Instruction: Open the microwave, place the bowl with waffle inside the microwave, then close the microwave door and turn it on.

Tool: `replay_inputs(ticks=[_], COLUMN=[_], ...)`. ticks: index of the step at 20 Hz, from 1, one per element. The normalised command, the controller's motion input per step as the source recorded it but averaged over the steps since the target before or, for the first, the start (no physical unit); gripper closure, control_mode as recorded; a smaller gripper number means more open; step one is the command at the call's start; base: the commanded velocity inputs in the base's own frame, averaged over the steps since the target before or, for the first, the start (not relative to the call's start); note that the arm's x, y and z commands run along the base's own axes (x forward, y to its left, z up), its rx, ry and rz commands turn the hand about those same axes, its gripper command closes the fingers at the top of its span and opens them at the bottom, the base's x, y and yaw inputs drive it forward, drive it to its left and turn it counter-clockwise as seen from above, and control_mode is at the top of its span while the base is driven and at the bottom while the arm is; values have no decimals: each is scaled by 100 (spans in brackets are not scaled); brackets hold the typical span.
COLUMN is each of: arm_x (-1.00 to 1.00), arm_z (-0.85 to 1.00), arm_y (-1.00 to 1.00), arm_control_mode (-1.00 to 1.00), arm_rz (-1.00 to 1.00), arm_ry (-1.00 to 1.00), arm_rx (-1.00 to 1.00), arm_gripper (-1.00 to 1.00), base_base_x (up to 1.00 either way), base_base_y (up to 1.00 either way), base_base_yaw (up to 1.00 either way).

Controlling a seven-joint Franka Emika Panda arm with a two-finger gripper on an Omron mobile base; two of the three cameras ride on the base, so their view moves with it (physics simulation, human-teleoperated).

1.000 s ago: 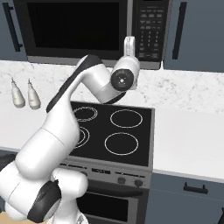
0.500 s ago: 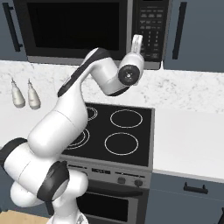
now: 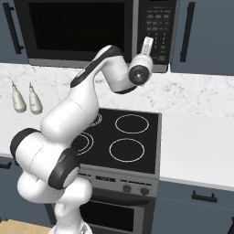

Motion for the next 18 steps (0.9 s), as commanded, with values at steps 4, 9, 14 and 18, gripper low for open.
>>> replay_inputs(ticks=[4,9,14,18], arm_x=[33,12,29,30], arm_z=[-2,0,0,0], arm_y=[-39,-63,-56,-45], arm_control_mode=[-100,-100,-100,-100], arm_rz=[-5,-7,0,0], arm_ry=[0,0,-2,-2], arm_rx=[6,6,6,4], arm_gripper=[100,100,100,100], base_base_x=[0,0,0,0], base_base_y=[0,0,0,0], base_base_yaw=[0,0,0,0])
